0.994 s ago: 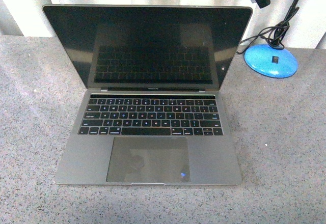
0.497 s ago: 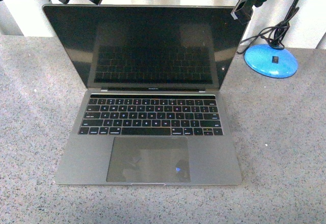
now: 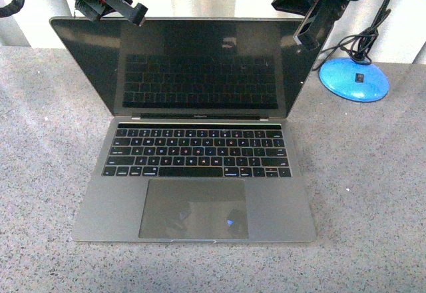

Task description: Close laptop

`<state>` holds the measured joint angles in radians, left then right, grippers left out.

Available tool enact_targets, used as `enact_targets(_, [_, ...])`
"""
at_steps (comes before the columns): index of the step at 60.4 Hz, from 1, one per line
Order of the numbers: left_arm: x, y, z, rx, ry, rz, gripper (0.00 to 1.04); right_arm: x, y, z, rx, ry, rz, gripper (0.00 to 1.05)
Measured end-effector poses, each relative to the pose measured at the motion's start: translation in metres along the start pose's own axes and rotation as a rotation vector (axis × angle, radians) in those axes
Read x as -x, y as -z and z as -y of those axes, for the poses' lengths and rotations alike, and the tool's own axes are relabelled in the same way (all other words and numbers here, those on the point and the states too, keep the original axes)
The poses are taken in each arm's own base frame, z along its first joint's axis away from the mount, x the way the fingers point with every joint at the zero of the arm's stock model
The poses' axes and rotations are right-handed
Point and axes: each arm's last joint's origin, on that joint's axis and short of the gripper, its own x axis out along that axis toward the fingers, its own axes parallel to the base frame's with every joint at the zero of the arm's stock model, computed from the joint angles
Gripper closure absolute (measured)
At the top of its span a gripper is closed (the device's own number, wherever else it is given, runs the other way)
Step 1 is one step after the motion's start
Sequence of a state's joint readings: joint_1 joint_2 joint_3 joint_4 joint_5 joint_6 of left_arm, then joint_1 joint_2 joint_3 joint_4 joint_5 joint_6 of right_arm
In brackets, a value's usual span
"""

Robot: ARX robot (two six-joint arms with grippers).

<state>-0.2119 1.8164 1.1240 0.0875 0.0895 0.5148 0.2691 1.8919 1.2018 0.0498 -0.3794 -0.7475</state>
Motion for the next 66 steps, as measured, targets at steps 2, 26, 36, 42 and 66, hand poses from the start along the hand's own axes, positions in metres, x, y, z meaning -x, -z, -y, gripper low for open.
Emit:
enact_targets(2, [0.001,0.001,0.001,0.0,0.001,-0.002,1.01,0.0,0.001,-0.001,-0.001,-0.003,0.0,1.04])
enact_targets(26, [0.005,0.011,0.007,-0.002,0.017,-0.027,1.01,0.0,0.009,-0.015,-0.015,-0.029,-0.011,1.04])
enact_targets(36, [0.006,0.014,0.013,-0.005,0.036,-0.034,1.01,0.0,0.013,-0.02,-0.024,-0.033,-0.014,1.04])
enact_targets(42, [0.006,0.017,0.016,-0.007,0.038,-0.042,1.01,0.002,0.017,-0.026,-0.039,-0.038,-0.015,1.04])
enact_targets(66, [0.012,0.034,0.031,-0.001,0.063,-0.078,1.01,0.002,0.031,-0.047,-0.054,-0.077,-0.036,1.04])
